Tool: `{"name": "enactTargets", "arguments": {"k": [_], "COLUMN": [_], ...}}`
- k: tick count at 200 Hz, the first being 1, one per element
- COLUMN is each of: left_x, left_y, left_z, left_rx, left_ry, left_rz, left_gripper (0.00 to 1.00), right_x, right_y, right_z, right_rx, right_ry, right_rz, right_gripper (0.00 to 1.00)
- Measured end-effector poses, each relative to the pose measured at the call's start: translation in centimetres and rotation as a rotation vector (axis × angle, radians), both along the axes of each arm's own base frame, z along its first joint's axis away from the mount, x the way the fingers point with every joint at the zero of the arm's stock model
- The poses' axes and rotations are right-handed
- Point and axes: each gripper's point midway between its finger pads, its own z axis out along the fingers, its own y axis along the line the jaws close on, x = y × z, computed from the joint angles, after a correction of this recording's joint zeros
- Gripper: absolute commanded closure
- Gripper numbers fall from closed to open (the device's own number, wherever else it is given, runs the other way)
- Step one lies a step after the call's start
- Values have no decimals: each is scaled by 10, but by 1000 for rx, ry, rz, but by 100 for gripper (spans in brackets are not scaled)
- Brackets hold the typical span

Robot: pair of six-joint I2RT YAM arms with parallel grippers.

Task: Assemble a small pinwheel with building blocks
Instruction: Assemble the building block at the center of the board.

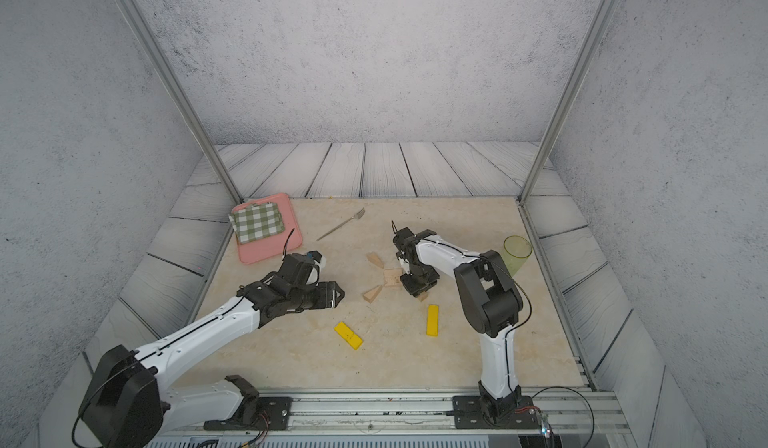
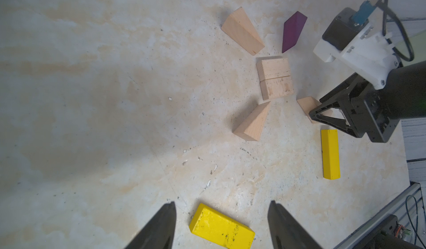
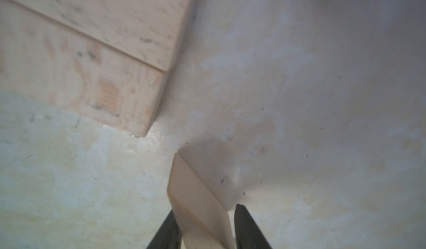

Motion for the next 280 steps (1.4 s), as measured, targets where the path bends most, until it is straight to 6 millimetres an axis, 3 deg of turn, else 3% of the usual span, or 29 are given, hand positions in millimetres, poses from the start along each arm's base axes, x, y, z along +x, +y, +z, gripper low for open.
{"name": "enactTargets", "arguments": {"k": [55, 165, 211, 280], "left_x": [0, 0, 0, 0], "left_y": [0, 0, 0, 0], "left_z": [0, 0, 0, 0], "left_rx": [-1, -3, -3, -6], "left_ry": [1, 2, 3, 5], "left_rz": [-1, 2, 2, 7], "left_gripper": [30, 30, 30, 30], "right_x": [-1, 4, 7, 6], "right_y": [2, 13, 17, 23], "right_z": [0, 7, 10, 11], "right_rx": [12, 59, 73, 92], "right_ry": [8, 1, -5, 0], "right_rz": [17, 89, 119, 170], "right_gripper": [66, 70, 78, 79]}}
